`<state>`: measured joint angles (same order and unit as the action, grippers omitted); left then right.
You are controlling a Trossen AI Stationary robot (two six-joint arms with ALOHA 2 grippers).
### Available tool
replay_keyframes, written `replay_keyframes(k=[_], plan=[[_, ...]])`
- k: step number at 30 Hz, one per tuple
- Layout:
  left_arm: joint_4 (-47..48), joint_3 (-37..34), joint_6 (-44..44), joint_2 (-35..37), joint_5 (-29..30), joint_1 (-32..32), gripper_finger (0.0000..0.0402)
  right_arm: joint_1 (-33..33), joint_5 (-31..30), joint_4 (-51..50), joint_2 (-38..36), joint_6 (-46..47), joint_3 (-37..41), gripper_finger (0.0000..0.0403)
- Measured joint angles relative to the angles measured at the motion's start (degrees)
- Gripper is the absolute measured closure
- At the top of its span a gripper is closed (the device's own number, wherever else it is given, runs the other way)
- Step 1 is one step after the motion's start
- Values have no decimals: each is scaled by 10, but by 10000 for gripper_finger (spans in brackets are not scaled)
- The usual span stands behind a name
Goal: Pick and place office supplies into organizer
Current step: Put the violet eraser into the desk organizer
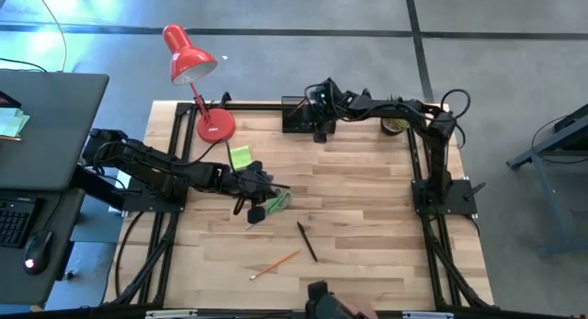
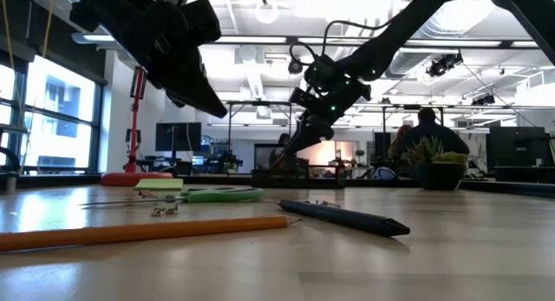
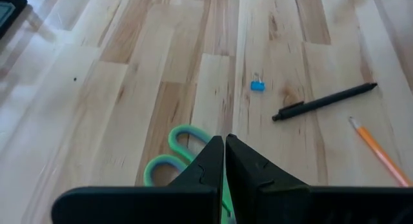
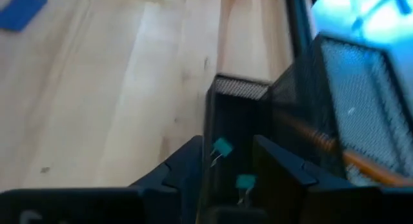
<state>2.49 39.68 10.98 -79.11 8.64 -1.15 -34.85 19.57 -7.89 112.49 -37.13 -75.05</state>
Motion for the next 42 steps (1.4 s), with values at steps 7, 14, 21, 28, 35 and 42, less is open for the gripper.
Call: replay_keyframes(k=[7, 14, 21, 28, 35, 42], plan=[[46, 0, -2, 0, -5, 0, 396, 46, 34, -145, -23, 55, 0, 269], [52, -1, 17, 0, -6, 0, 396, 126, 26, -290, -25, 117, 0, 270], [31, -1, 80, -4, 16, 0, 393, 173, -82, -357, -32, 159, 14, 276], [84, -1, 144, -16, 68, 0, 327, 156, -143, -332, -111, 272, 85, 310], [102, -1, 46, -19, 155, 26, 263, 173, -171, -275, -224, 329, 192, 332], [96, 0, -128, -18, 67, 97, 237, 219, -138, -173, -322, 364, 291, 336]])
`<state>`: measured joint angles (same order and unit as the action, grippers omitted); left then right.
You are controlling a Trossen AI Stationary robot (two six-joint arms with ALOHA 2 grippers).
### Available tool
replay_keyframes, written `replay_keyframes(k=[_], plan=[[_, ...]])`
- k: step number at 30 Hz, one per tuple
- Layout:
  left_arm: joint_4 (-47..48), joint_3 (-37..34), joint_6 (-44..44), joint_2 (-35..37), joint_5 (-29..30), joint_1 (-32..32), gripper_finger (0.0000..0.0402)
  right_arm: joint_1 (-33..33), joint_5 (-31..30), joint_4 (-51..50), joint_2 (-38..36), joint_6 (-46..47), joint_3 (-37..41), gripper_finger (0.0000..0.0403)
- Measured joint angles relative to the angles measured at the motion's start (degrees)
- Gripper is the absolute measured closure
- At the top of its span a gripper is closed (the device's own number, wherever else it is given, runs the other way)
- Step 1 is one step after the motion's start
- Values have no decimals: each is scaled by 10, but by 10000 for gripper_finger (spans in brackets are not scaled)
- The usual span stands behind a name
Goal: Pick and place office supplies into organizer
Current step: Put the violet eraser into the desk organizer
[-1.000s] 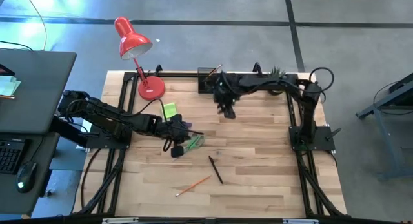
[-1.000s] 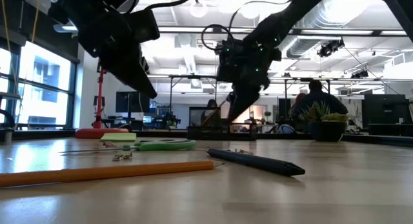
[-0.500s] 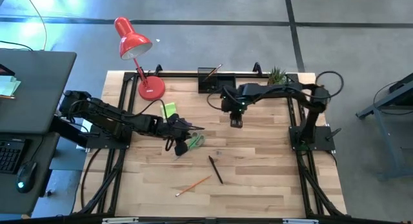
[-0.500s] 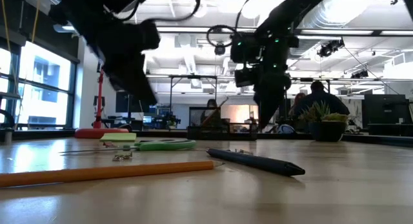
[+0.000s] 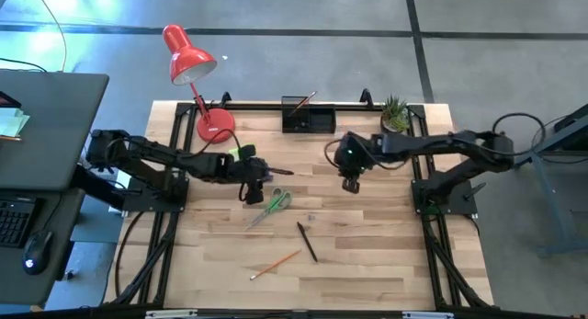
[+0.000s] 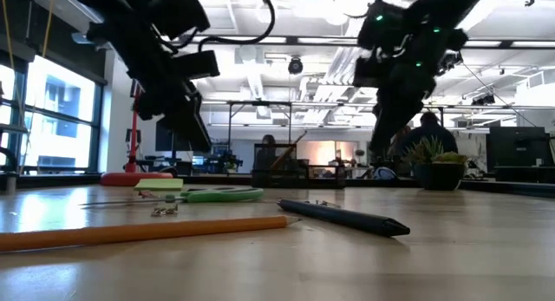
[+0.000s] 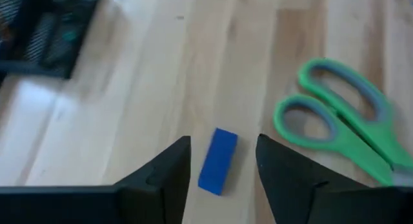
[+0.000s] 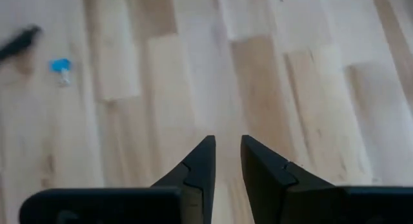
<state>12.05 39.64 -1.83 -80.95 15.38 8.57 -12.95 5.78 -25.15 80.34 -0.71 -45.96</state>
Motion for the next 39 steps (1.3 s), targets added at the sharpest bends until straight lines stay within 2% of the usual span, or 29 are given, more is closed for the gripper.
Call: replay_keyframes(k=[4, 11, 20, 30, 35, 39], plan=[[-11, 1, -40, -13, -58, 36, 226, 39, 0, 78, -31, 21, 55, 336], [-15, 1, -60, -73, -108, 98, 228, 98, 0, 197, -41, 21, 124, 336], [-19, 7, -69, -119, -188, 141, 246, 133, -29, 247, -40, 7, 168, 336], [0, 7, -26, -124, -202, 131, 304, 135, -47, 295, -40, 7, 192, 336], [9, 7, -24, -123, -176, 97, 327, 135, -56, 293, -40, 9, 193, 336], [13, 6, -15, -120, -147, 74, 326, 135, -56, 293, -40, 9, 193, 336]])
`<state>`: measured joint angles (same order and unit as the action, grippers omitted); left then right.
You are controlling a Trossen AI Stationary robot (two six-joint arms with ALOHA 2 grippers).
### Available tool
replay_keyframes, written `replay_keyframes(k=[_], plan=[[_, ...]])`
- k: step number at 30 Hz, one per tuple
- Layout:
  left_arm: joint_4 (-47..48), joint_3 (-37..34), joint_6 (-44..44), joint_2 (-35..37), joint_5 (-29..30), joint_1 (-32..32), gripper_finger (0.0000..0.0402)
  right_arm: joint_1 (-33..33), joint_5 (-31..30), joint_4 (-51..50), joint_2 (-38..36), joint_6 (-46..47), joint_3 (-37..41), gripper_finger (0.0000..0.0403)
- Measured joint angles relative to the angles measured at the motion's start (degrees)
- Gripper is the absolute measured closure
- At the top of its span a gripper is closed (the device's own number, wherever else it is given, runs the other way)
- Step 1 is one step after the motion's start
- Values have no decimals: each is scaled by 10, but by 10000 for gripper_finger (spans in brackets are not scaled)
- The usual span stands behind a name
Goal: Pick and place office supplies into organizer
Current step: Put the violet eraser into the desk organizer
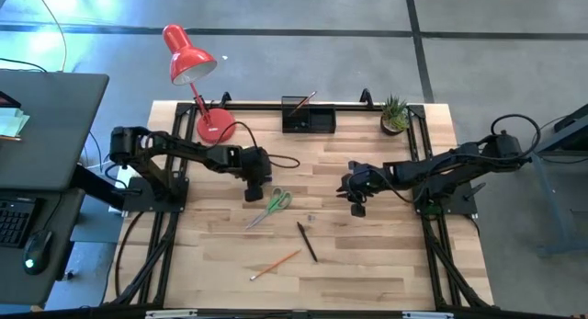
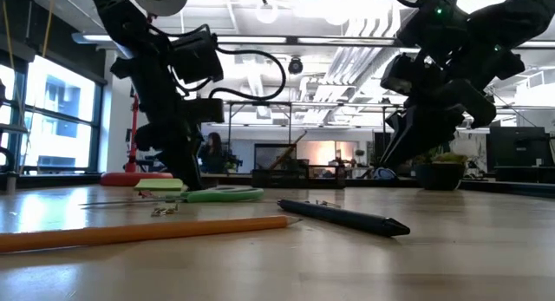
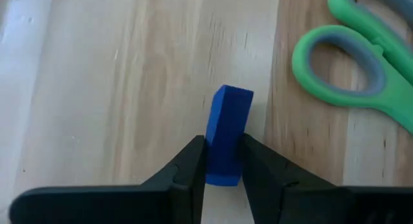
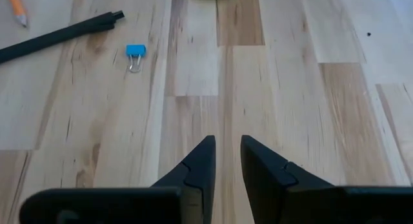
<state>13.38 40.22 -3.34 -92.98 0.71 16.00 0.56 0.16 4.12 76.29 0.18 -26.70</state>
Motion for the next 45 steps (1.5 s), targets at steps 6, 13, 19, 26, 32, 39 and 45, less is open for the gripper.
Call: replay_keyframes(k=[6, 13, 19, 26, 32, 39, 45], plan=[[3, 0, 18, 0, 17, -8, 311, 0, 0, 0, 0, 0, 0, 336], [14, 5, 27, 8, 39, -8, 333, 0, 0, 0, 0, 11, 0, 336], [25, 38, 24, 8, 72, -8, 371, 0, -12, 0, 0, 11, 0, 336], [-3, 95, -20, 8, 173, -5, 398, 0, -12, 0, 0, 11, 0, 336], [-131, 121, -90, 10, 214, 37, 398, 0, -12, 3, 0, 13, 0, 336], [-220, 121, -133, -9, 166, 115, 400, 0, -13, 4, 0, 17, 0, 336], [-296, 121, -172, -73, 134, 162, 400, 0, -17, 4, 0, 14, 0, 336]])
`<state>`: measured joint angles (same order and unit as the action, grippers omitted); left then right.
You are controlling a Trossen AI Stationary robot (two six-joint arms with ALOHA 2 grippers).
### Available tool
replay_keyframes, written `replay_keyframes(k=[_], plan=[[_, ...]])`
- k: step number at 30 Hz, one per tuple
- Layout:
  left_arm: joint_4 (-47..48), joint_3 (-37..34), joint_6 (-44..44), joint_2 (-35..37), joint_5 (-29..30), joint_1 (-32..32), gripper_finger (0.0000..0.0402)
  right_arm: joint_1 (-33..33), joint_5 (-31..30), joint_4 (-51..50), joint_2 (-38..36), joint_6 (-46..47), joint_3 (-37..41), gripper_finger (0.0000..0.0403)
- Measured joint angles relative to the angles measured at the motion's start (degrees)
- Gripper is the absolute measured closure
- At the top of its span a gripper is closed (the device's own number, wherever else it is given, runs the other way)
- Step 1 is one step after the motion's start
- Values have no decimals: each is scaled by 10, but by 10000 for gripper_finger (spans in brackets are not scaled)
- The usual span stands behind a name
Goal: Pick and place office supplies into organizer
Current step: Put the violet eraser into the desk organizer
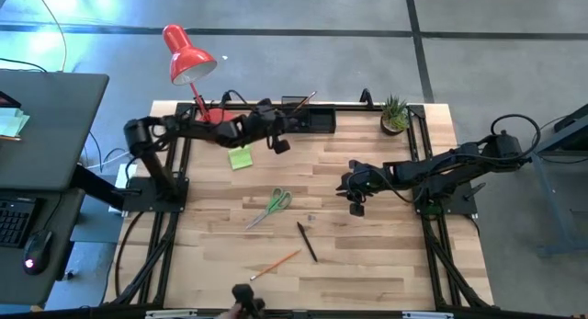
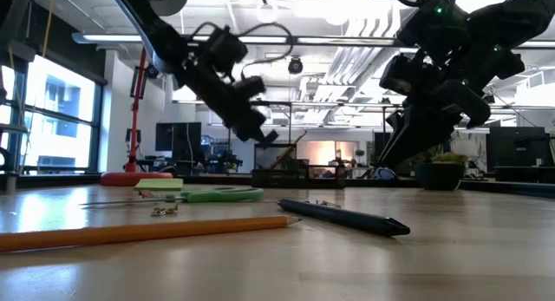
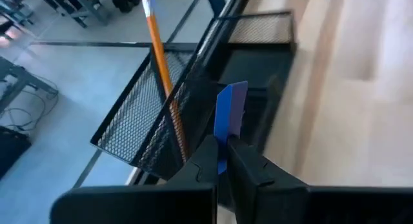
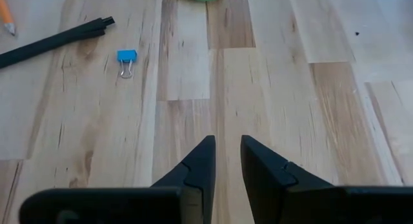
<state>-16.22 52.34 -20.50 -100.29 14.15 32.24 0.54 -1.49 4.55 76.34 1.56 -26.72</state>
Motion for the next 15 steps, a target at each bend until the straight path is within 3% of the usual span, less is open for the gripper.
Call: replay_keyframes(k=[7, 15], plan=[[28, 50, -3, -65, -4, 23, 400, -1, -2, 1, 0, -1, 0, 336], [185, 150, -1, -111, -9, 22, 391, -1, -2, 1, 0, -1, 0, 336]])
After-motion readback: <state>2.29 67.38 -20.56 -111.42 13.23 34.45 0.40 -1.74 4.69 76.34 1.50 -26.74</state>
